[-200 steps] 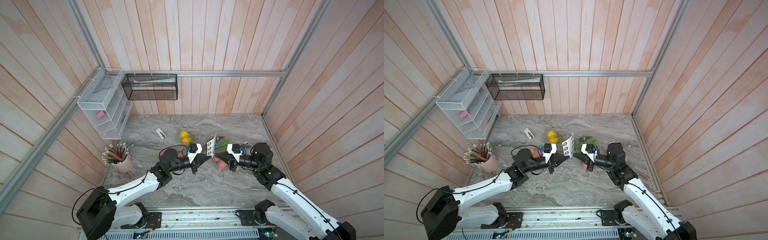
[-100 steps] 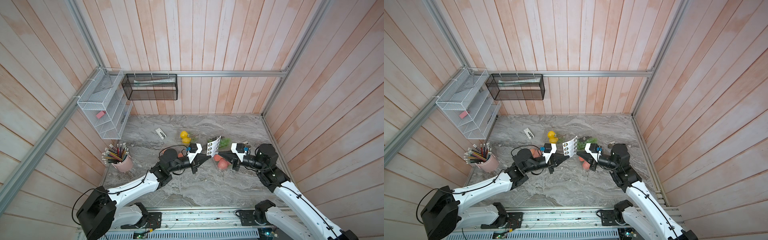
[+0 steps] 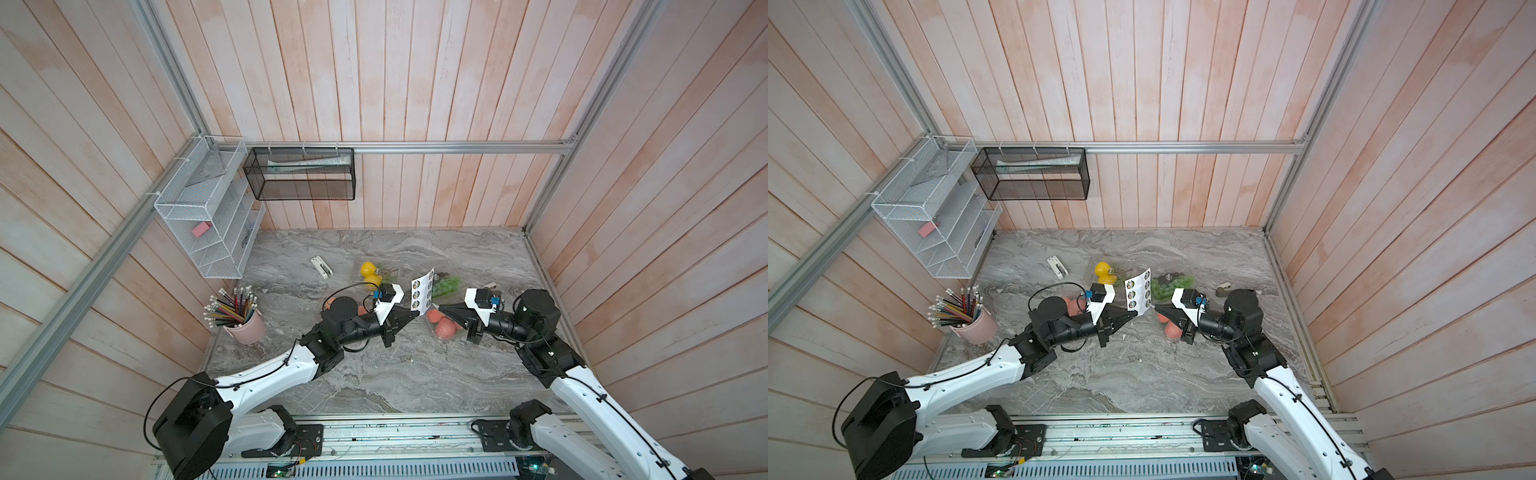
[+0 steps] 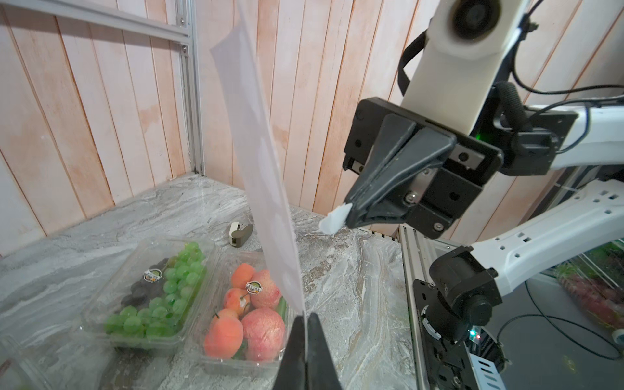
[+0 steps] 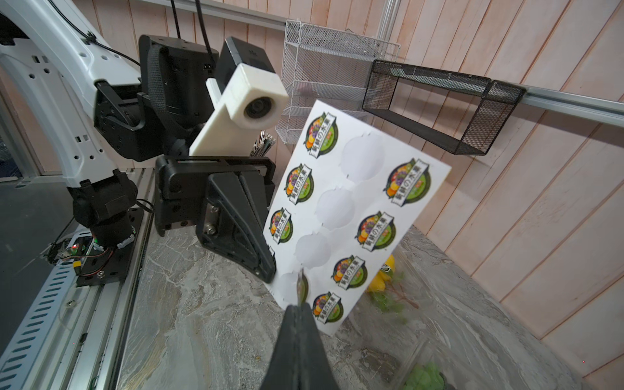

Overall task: Label fruit boxes
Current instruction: Tear off the label from the label sticker, then place the label sticker at the center of the board.

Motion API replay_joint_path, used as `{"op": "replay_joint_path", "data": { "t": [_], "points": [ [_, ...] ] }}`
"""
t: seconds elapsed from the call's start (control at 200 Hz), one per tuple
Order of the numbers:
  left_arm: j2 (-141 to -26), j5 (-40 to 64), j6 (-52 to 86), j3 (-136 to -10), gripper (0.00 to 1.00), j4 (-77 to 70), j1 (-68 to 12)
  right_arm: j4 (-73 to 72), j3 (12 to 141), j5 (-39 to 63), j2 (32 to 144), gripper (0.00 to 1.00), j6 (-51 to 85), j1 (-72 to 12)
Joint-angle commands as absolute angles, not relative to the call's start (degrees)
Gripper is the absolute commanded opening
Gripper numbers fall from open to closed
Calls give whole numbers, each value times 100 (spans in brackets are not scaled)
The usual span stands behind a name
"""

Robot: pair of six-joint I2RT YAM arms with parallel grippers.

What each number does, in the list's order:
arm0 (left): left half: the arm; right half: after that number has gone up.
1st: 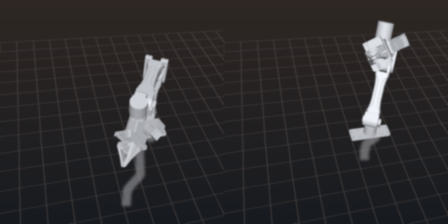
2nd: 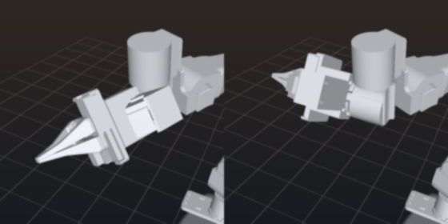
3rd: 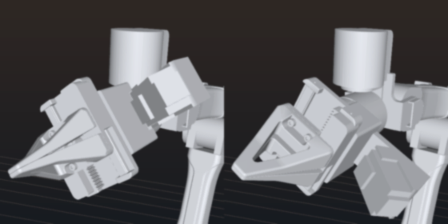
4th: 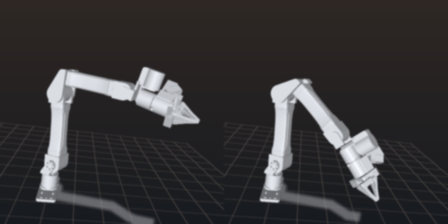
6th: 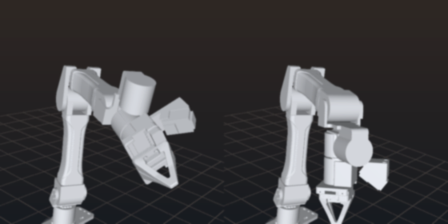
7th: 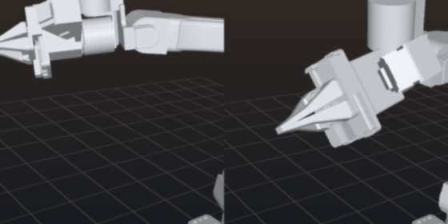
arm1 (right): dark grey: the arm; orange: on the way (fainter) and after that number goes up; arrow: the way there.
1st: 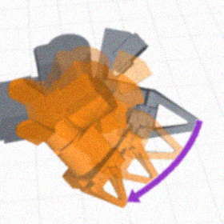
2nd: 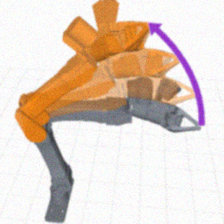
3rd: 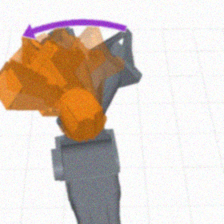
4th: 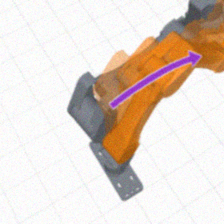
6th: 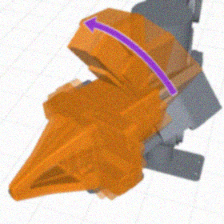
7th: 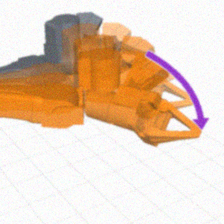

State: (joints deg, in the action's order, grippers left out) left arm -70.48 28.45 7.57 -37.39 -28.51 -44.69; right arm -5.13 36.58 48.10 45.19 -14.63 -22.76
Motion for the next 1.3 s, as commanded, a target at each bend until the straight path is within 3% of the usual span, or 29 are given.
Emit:
{"op": "replay_joint_path", "data": {
  "t": [0.0,0.27,0.77,1.15,1.295],
  "points": [
    [-7049,2873,1298,-3841,0,-1869,-4390,-328,3768,4854,4460,0,-1614,-2251],
    [-7406,3483,2409,-3644,0,-503,-4256,-529,3621,4973,4560,0,-1597,-2262],
    [-8951,3106,2153,-4339,0,1412,-4170,-511,3572,4975,4603,0,-1735,-2364],
    [-8937,2250,1996,-4716,41,2111,-3948,-352,3682,4631,4902,0,-1997,-2657],
    [-8642,2218,1986,-4780,43,2255,-3820,-300,3865,4365,5185,0,-2178,-2841]
  ]
}}
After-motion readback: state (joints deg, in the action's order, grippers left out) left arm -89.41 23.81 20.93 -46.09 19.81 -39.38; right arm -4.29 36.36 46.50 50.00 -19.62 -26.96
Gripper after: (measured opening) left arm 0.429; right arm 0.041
